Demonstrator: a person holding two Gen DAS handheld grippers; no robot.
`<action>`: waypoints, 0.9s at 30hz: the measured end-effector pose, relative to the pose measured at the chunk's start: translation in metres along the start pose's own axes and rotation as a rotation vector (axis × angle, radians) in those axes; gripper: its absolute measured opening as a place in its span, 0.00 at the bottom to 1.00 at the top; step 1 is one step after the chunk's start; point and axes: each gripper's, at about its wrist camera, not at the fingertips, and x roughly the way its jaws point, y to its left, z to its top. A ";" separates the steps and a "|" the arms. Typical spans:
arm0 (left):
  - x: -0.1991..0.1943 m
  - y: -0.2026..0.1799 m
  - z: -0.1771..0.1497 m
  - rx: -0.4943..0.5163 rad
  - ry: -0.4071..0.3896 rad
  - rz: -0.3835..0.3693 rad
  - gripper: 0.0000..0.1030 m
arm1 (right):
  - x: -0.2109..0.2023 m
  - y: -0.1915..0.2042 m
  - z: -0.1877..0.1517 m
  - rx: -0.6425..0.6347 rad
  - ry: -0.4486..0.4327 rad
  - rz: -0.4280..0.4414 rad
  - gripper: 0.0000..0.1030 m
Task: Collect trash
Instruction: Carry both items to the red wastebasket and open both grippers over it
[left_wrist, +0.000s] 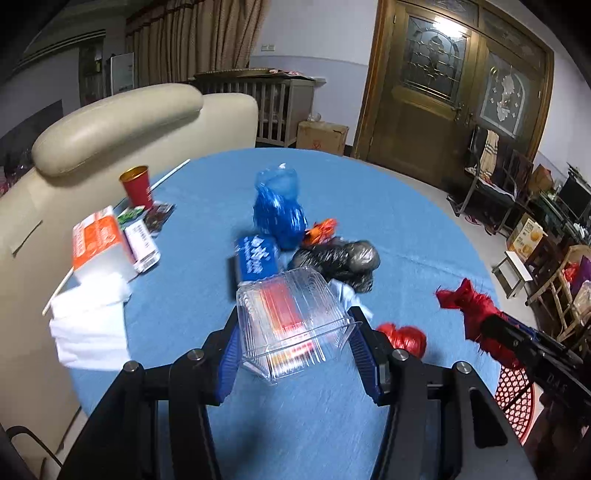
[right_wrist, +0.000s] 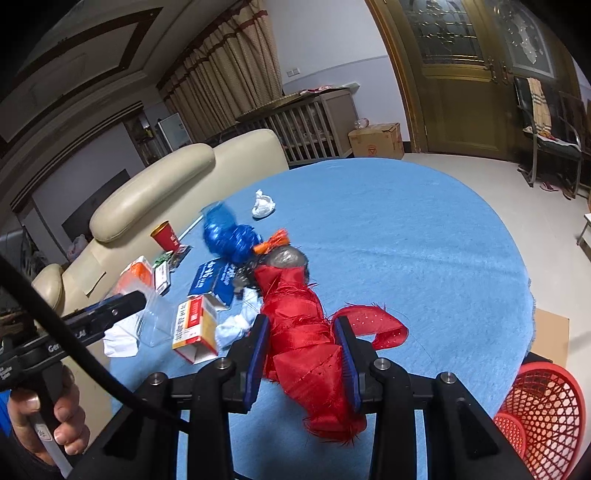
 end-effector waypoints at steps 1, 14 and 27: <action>-0.003 0.002 -0.005 0.001 0.002 -0.003 0.55 | -0.002 0.002 -0.002 0.001 0.000 0.000 0.37; -0.027 -0.088 -0.028 0.200 0.007 -0.252 0.55 | -0.082 -0.044 -0.056 0.132 -0.057 -0.141 0.37; -0.022 -0.254 -0.059 0.497 0.089 -0.517 0.55 | -0.146 -0.174 -0.119 0.364 -0.037 -0.376 0.38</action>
